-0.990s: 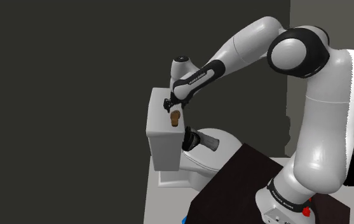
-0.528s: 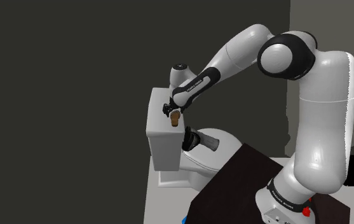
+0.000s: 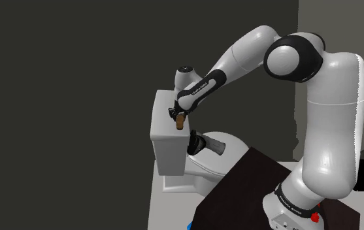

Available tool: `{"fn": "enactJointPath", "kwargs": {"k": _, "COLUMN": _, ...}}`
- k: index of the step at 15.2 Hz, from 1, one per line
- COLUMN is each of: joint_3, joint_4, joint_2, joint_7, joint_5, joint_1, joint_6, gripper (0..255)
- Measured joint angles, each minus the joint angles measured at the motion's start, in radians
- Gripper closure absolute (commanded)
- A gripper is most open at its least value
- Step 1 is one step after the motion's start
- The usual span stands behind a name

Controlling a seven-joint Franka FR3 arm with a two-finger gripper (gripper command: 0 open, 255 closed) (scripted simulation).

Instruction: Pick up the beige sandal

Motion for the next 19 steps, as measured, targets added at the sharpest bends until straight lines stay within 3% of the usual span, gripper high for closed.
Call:
{"fn": "enactJointPath", "kwargs": {"k": 4, "joint_3": 0.001, "joint_4": -0.001, "joint_2": -0.004, "joint_7": -0.001, "joint_5": 0.001, "joint_1": 0.000, "joint_6": -0.004, "gripper": 255}}
{"fn": "enactJointPath", "kwargs": {"k": 19, "joint_3": 0.019, "joint_4": 0.018, "joint_2": -0.132, "joint_7": -0.042, "joint_5": 0.034, "joint_1": -0.010, "joint_6": -0.150, "gripper": 255}}
